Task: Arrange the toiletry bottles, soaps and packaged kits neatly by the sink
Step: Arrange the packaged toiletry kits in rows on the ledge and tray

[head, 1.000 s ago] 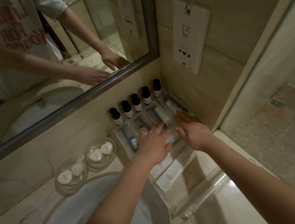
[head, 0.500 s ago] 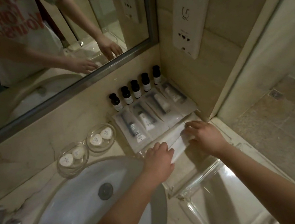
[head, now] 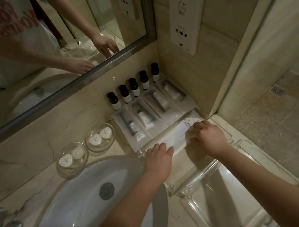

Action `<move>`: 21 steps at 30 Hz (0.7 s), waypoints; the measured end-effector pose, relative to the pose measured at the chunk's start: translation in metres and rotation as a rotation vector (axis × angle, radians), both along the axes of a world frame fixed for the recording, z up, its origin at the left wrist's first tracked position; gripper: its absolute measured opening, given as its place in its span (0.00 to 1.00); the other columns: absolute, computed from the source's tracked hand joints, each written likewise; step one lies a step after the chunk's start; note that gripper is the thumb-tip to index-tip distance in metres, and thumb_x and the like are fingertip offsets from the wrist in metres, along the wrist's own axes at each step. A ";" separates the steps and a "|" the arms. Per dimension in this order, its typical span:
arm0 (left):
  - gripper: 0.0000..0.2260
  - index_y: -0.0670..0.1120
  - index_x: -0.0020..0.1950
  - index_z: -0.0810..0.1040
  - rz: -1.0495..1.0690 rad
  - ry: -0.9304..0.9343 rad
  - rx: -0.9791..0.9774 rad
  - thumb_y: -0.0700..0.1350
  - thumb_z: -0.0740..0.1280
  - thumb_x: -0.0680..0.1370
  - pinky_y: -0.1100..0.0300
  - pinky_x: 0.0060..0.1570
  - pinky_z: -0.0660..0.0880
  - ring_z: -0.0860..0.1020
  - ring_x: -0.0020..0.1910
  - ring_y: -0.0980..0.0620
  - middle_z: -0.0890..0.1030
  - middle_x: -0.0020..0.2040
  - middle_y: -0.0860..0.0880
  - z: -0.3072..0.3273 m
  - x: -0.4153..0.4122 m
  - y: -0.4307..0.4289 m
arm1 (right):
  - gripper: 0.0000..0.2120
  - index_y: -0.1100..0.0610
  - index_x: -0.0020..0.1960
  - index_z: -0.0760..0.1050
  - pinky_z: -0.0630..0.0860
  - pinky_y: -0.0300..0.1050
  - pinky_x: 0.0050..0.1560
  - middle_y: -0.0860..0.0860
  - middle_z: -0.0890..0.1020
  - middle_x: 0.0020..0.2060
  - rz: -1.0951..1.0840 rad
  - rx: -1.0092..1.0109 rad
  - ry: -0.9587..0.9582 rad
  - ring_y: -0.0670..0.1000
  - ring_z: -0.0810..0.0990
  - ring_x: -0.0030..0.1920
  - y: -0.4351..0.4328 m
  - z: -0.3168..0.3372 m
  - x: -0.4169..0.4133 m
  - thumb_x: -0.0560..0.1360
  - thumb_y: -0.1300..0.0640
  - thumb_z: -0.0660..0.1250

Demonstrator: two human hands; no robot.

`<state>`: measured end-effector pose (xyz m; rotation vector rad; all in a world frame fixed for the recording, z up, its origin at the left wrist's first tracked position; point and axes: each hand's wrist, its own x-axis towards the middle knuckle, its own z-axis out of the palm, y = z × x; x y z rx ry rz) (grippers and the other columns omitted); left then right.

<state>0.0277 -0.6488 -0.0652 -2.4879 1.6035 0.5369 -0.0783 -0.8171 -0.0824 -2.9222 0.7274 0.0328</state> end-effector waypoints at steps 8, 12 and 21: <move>0.19 0.47 0.67 0.69 0.133 0.039 -0.193 0.51 0.58 0.78 0.51 0.62 0.65 0.69 0.64 0.46 0.72 0.64 0.46 0.032 0.004 0.032 | 0.19 0.57 0.55 0.80 0.80 0.53 0.44 0.56 0.83 0.52 0.018 0.092 -0.208 0.61 0.81 0.52 0.045 0.034 0.001 0.65 0.56 0.76; 0.18 0.47 0.65 0.71 0.246 0.008 -0.296 0.51 0.58 0.77 0.53 0.60 0.66 0.70 0.63 0.46 0.73 0.64 0.48 0.053 0.011 0.080 | 0.16 0.58 0.54 0.80 0.80 0.53 0.43 0.57 0.83 0.51 0.116 0.134 -0.306 0.61 0.81 0.50 0.092 0.051 0.006 0.67 0.56 0.73; 0.28 0.43 0.57 0.79 0.690 0.049 -0.331 0.59 0.52 0.71 0.50 0.56 0.71 0.75 0.59 0.41 0.79 0.58 0.43 0.063 0.012 0.253 | 0.16 0.55 0.61 0.76 0.78 0.50 0.50 0.54 0.82 0.53 0.429 0.262 -0.116 0.58 0.80 0.52 0.234 0.067 0.040 0.74 0.53 0.65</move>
